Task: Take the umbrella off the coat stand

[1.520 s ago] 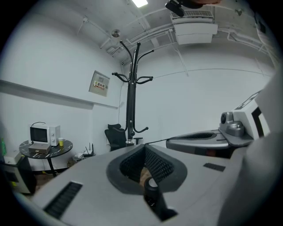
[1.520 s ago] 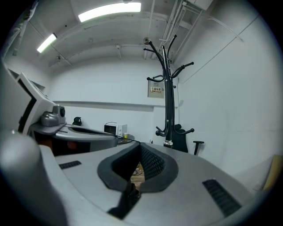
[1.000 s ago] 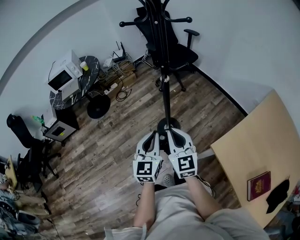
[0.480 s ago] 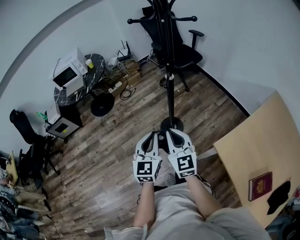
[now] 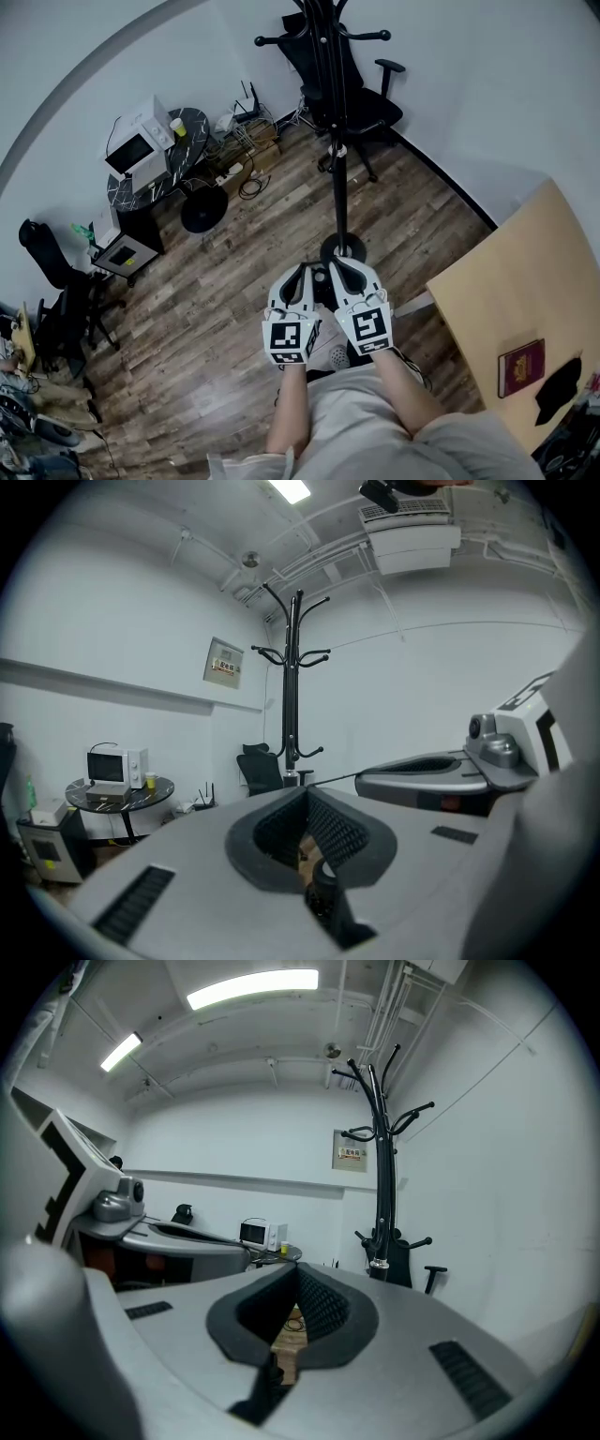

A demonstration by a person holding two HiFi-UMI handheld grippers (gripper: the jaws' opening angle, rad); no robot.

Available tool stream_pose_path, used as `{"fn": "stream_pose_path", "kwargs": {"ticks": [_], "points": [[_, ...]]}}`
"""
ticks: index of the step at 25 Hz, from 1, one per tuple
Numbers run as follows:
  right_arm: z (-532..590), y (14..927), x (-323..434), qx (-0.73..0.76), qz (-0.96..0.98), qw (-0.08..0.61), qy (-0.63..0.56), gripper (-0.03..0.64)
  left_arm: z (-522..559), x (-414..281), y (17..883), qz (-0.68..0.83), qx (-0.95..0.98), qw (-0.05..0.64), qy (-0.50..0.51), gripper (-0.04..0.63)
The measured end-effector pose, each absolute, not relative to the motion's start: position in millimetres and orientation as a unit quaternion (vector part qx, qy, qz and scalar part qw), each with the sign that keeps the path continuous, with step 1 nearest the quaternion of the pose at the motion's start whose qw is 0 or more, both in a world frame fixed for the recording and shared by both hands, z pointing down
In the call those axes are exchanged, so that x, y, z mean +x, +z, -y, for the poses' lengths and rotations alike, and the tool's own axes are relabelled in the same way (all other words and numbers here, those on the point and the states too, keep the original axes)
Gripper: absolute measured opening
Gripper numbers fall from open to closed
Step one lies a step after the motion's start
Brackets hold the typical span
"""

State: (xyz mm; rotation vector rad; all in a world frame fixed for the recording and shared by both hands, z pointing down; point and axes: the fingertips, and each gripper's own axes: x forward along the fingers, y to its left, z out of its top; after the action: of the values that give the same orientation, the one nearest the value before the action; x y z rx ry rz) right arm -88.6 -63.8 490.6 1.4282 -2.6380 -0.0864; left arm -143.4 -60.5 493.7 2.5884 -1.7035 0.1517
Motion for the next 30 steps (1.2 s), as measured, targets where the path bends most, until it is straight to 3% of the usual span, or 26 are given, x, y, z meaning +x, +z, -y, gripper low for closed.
{"fn": "stream_pose_path", "kwargs": {"ticks": [30], "points": [[76.0,485.3,-87.9,0.482,0.872,0.072,-0.038,0.011,77.8,-139.4,486.7,0.537,0.842,0.010,0.047,0.021]]}}
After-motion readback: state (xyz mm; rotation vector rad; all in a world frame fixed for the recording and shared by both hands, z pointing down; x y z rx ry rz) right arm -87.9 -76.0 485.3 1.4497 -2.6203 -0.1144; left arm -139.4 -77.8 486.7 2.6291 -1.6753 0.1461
